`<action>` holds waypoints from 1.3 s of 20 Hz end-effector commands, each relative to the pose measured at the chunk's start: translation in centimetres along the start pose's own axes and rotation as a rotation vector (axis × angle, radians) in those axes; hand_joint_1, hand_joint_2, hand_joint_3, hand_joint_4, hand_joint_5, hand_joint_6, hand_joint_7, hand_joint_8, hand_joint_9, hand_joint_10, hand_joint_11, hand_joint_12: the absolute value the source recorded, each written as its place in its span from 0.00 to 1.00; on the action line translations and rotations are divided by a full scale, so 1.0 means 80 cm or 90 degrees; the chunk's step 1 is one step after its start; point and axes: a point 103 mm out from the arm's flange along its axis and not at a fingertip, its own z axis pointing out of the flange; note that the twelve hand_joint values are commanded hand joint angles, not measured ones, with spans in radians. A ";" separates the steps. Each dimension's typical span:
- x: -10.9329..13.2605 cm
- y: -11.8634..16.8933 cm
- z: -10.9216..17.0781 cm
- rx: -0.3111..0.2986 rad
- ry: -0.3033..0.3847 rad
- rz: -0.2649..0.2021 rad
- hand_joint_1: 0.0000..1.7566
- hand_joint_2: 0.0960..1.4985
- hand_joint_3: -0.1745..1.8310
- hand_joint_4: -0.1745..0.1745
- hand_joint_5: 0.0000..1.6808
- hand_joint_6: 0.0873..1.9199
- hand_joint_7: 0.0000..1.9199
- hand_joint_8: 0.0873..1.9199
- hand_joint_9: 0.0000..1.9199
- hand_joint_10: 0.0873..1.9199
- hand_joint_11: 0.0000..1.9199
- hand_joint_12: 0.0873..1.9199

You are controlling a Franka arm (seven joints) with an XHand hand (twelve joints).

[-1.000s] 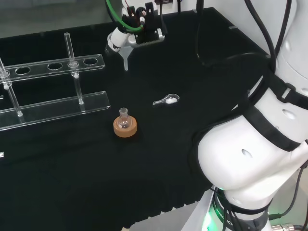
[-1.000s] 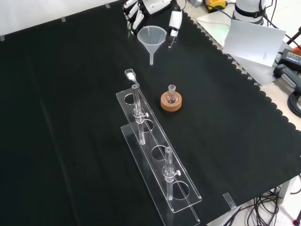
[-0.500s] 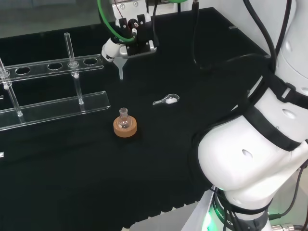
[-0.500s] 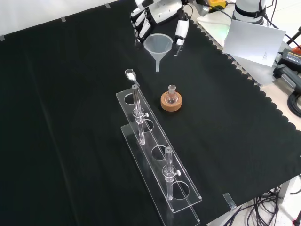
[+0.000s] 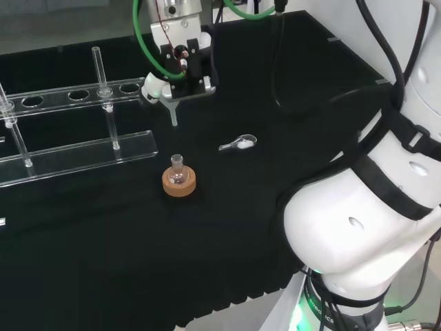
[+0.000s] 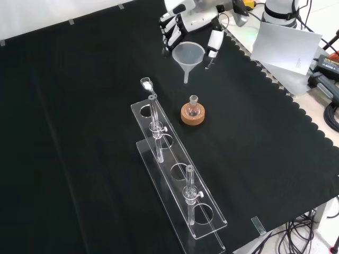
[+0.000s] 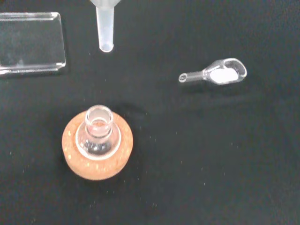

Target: Place the funnel on the round-bottom flask.

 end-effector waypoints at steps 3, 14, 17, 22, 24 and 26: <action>0.015 -0.012 0.033 0.009 0.010 0.017 0.37 0.52 0.12 0.58 0.42 0.01 0.52 0.20 0.22 0.25 0.00 0.65; 0.023 0.006 0.060 0.018 0.004 0.030 0.37 0.52 0.12 0.57 0.42 0.02 0.52 0.20 0.23 0.25 0.00 0.67; 0.022 0.004 0.064 0.021 0.006 0.031 0.37 0.52 0.12 0.57 0.42 0.02 0.52 0.20 0.23 0.25 0.00 0.67; 0.018 0.002 0.067 0.028 0.011 0.036 0.37 0.52 0.12 0.57 0.42 0.02 0.52 0.20 0.23 0.25 0.00 0.67; 0.019 0.001 0.070 0.024 0.011 0.036 0.37 0.52 0.12 0.57 0.42 0.02 0.52 0.20 0.23 0.25 0.00 0.67; 0.018 0.001 0.071 0.027 0.012 0.040 0.37 0.52 0.12 0.57 0.42 0.02 0.52 0.20 0.23 0.25 0.00 0.67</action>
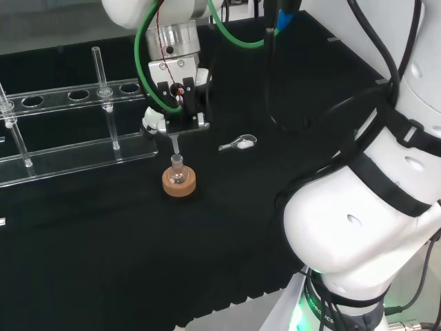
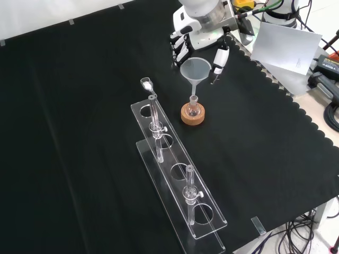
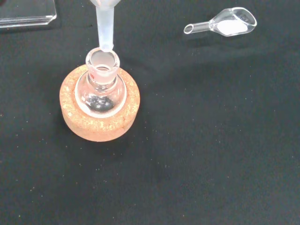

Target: Place the funnel on the round-bottom flask.

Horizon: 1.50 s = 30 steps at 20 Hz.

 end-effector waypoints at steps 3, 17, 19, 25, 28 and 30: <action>-0.003 0.003 0.008 0.005 0.009 0.014 0.37 0.52 0.12 0.57 0.42 0.02 0.52 0.20 0.23 0.24 0.00 0.67; 0.005 0.018 0.009 0.019 0.027 0.012 0.37 0.53 0.12 0.57 0.42 0.02 0.52 0.20 0.23 0.24 0.00 0.67; 0.006 0.019 0.010 0.023 0.029 0.013 0.37 0.53 0.12 0.57 0.42 0.02 0.52 0.20 0.23 0.24 0.00 0.67; 0.010 0.024 0.019 0.030 0.034 0.014 0.36 0.53 0.13 0.56 0.42 0.02 0.52 0.20 0.23 0.24 0.00 0.68; 0.008 0.024 0.021 0.033 0.034 0.013 0.36 0.53 0.13 0.56 0.42 0.02 0.52 0.20 0.23 0.24 0.00 0.68; 0.007 0.024 0.021 0.034 0.035 0.014 0.36 0.53 0.13 0.56 0.42 0.02 0.52 0.20 0.23 0.24 0.00 0.68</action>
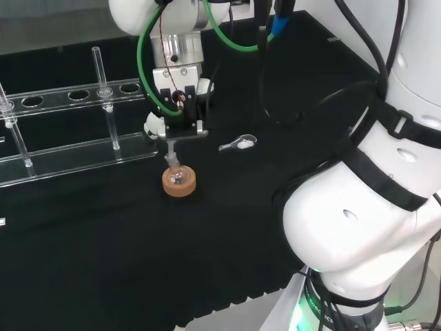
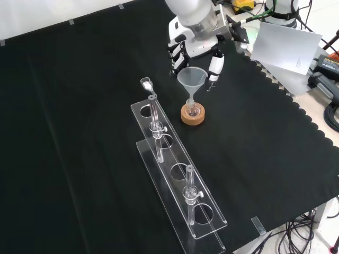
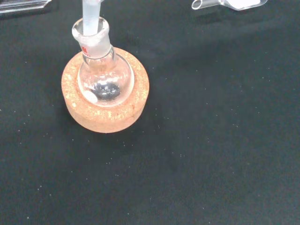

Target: Place the funnel on the round-bottom flask.

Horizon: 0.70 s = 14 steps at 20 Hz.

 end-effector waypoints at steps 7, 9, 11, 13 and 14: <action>-0.002 -0.004 0.003 0.000 0.005 0.000 0.36 0.53 0.13 0.56 0.42 0.02 0.52 0.20 0.23 0.24 0.00 0.68; 0.000 -0.005 0.005 0.003 0.000 0.001 0.36 0.53 0.13 0.56 0.42 0.02 0.52 0.20 0.23 0.24 0.00 0.68; 0.001 -0.006 0.007 0.005 -0.003 0.001 0.36 0.53 0.13 0.56 0.42 0.02 0.52 0.20 0.23 0.24 0.00 0.68; 0.001 -0.007 0.008 0.006 -0.004 0.001 0.36 0.53 0.13 0.56 0.42 0.02 0.52 0.20 0.23 0.24 0.00 0.68; 0.002 -0.007 0.009 0.006 -0.005 0.000 0.36 0.53 0.13 0.56 0.42 0.02 0.52 0.20 0.23 0.24 0.00 0.68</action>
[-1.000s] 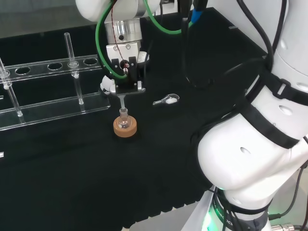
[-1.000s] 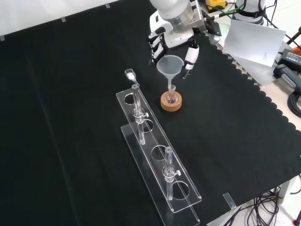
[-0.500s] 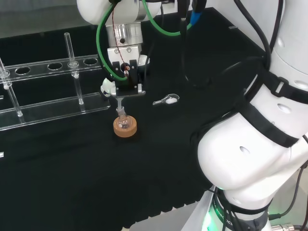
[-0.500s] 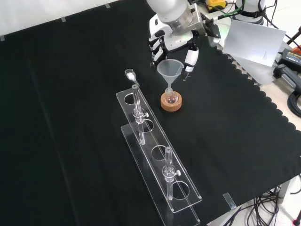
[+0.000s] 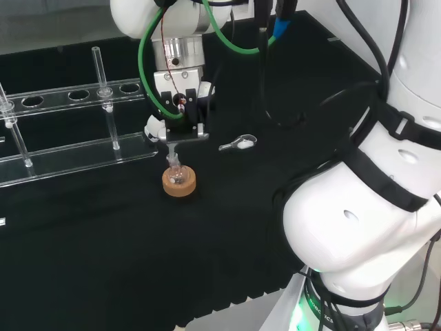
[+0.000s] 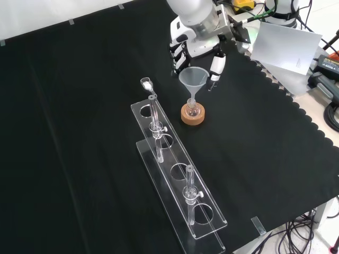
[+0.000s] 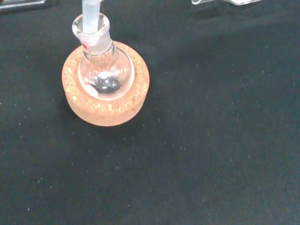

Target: Place the funnel on the round-bottom flask.

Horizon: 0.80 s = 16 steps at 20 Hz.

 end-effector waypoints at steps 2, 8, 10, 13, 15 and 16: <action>0.001 -0.001 0.004 0.003 -0.006 -0.003 0.36 0.53 0.13 0.56 0.42 0.03 0.52 0.20 0.23 0.24 0.00 0.68; -0.001 0.001 0.015 0.009 -0.013 0.001 0.36 0.53 0.13 0.55 0.42 0.03 0.52 0.20 0.23 0.24 0.00 0.68; -0.001 0.001 0.018 0.011 -0.012 0.001 0.36 0.53 0.13 0.55 0.42 0.03 0.52 0.20 0.23 0.24 0.00 0.68; -0.001 0.002 0.021 0.014 -0.006 0.004 0.36 0.53 0.13 0.55 0.42 0.03 0.52 0.20 0.23 0.24 0.00 0.68; 0.002 0.003 0.023 0.014 -0.006 0.006 0.36 0.53 0.13 0.55 0.42 0.03 0.52 0.20 0.23 0.24 0.00 0.68; 0.004 0.003 0.024 0.013 -0.007 0.006 0.36 0.53 0.13 0.55 0.42 0.03 0.52 0.20 0.23 0.24 0.00 0.68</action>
